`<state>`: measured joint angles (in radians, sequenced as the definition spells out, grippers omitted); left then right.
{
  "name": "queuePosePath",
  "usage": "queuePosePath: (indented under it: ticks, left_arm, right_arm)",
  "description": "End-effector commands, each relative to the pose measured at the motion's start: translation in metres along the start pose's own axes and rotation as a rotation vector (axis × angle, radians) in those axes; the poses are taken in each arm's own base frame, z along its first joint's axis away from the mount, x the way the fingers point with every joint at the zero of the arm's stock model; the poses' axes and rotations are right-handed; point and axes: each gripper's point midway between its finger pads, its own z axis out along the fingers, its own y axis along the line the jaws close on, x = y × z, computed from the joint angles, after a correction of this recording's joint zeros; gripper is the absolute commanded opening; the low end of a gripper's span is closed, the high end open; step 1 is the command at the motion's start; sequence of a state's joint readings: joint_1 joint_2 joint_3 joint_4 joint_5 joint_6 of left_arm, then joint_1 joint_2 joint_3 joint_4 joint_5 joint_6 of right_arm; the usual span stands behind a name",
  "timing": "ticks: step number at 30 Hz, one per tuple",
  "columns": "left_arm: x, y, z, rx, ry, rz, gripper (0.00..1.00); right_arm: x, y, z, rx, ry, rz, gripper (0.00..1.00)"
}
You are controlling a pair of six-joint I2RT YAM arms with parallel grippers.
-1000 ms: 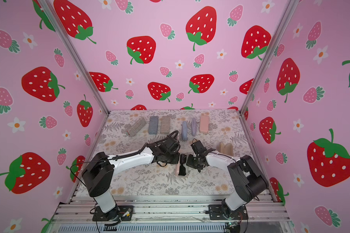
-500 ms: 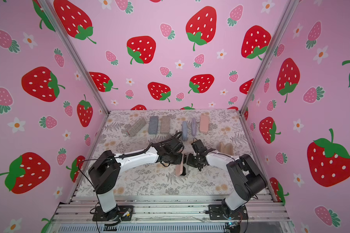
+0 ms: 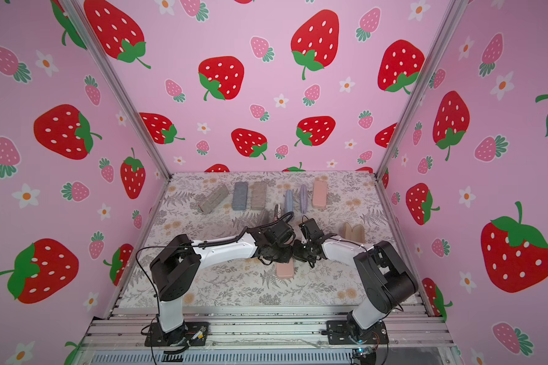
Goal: Close the glasses case
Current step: Close the glasses case at the center of the board, then move the glasses case to the center of the board.
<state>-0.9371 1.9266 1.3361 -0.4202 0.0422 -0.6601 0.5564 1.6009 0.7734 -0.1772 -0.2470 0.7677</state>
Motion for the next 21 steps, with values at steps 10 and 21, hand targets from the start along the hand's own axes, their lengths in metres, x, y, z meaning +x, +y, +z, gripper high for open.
queuePosePath:
  ticks: [10, 21]
  left_arm:
    - [-0.027, 0.021, -0.096, -0.061, -0.272, -0.035, 0.04]
    - [-0.006, 0.097, -0.172, -0.169, -0.494, -0.146, 0.94]
  right_arm:
    - [0.021, 0.013, 0.004, -0.025, 0.061, -0.031, 0.03]
    - [0.033, 0.063, 0.028, -0.031, 0.095, -0.116, 0.04]
